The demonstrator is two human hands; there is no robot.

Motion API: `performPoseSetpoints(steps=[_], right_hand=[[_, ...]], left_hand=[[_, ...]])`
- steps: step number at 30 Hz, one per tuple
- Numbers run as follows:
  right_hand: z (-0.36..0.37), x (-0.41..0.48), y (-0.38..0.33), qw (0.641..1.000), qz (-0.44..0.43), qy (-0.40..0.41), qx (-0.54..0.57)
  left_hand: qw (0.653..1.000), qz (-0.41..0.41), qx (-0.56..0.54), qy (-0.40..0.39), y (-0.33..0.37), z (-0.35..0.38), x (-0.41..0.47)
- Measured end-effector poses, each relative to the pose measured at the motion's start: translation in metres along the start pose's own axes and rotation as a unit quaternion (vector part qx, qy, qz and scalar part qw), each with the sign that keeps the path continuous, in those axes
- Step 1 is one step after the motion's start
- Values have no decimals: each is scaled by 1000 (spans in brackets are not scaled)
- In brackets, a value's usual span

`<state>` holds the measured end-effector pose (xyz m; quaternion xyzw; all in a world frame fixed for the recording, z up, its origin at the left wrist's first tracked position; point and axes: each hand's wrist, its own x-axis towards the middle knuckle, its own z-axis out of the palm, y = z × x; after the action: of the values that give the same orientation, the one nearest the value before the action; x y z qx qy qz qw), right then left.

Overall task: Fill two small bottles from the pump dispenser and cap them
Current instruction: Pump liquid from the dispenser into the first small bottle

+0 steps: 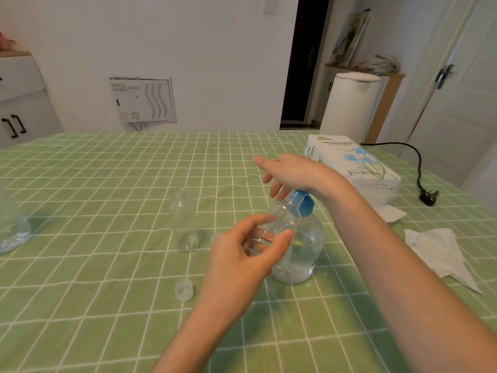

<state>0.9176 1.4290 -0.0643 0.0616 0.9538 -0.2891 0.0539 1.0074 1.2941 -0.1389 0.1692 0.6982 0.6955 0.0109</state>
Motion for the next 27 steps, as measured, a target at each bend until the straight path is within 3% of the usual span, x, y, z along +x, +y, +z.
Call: performPoseSetpoints(steps=[27], right_hand=[[-6, -1, -5, 1000, -5, 17, -12]], left_hand=[[1000, 2, -17, 0, 3, 1, 1]])
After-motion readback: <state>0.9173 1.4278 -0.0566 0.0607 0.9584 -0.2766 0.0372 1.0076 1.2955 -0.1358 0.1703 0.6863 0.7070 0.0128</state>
